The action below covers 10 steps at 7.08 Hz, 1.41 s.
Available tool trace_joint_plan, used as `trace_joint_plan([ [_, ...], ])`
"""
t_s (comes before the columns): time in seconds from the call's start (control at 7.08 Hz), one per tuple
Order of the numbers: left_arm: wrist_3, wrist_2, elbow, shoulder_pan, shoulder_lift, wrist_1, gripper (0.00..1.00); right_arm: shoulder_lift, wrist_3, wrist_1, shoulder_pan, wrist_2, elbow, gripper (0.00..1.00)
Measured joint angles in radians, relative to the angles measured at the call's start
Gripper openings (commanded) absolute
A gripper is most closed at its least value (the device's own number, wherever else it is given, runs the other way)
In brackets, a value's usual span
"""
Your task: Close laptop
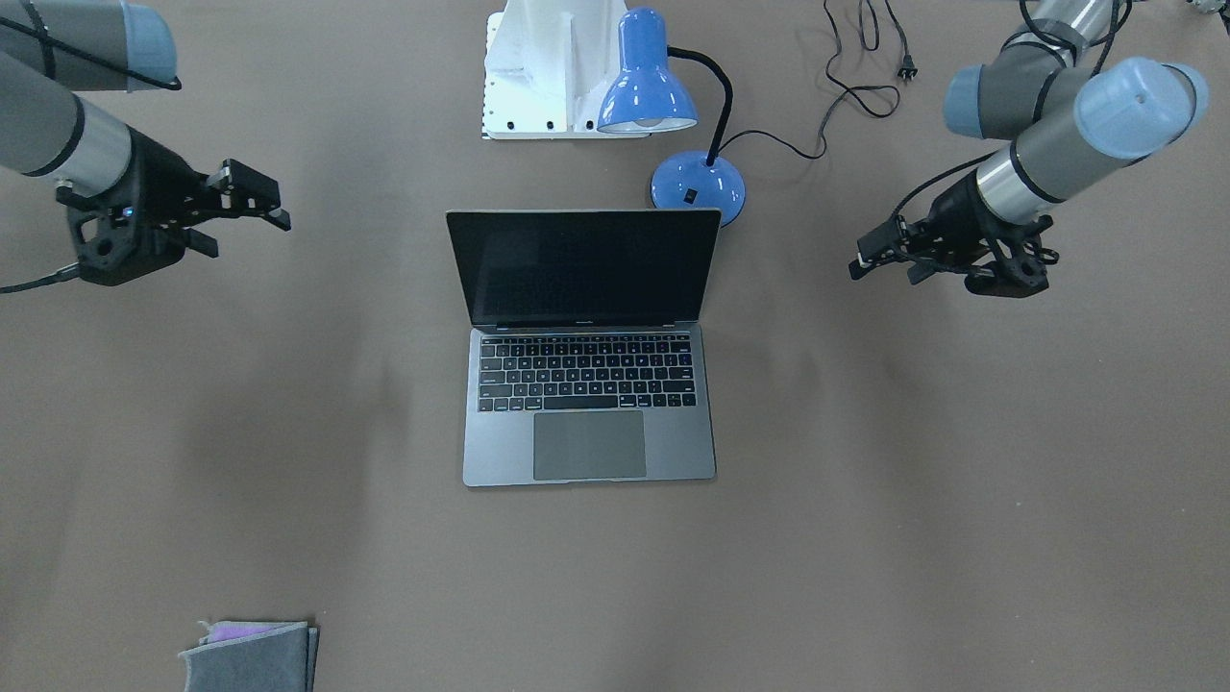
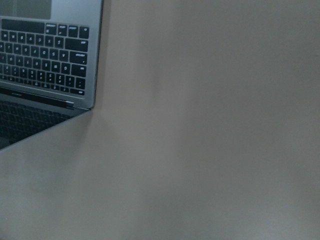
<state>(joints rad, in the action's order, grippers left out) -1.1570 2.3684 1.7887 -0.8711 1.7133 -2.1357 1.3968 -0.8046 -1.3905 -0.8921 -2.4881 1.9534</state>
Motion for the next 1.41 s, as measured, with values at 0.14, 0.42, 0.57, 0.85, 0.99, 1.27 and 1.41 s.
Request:
trace_joint_plan([
  [0.14, -0.039, -0.017, 0.02, 0.052, 0.011, -0.006, 0.97, 0.009, -0.146, 0.137, 0.085, 0.039, -0.001, 0.98],
  [0.42, -0.146, -0.12, 0.052, 0.184, 0.037, -0.009, 0.91, 0.008, -0.286, 0.258, 0.211, 0.134, -0.003, 0.95],
  [0.57, -0.203, -0.167, 0.062, 0.246, 0.059, -0.009, 0.71, 0.002, -0.302, 0.271, 0.242, 0.158, -0.003, 0.78],
  [0.85, -0.301, -0.209, 0.067, 0.314, 0.11, -0.008, 0.1, -0.019, -0.31, 0.276, 0.269, 0.173, -0.003, 0.11],
  [0.99, -0.322, -0.211, 0.067, 0.323, 0.13, -0.006, 0.0, -0.038, -0.313, 0.276, 0.274, 0.177, -0.006, 0.0],
  [1.27, -0.357, -0.206, 0.059, 0.327, 0.172, -0.002, 0.0, -0.117, -0.413, 0.266, 0.283, 0.192, -0.025, 0.0],
  [1.41, -0.381, -0.202, 0.056, 0.327, 0.194, 0.0, 0.0, -0.163, -0.473, 0.263, 0.289, 0.205, -0.043, 0.0],
])
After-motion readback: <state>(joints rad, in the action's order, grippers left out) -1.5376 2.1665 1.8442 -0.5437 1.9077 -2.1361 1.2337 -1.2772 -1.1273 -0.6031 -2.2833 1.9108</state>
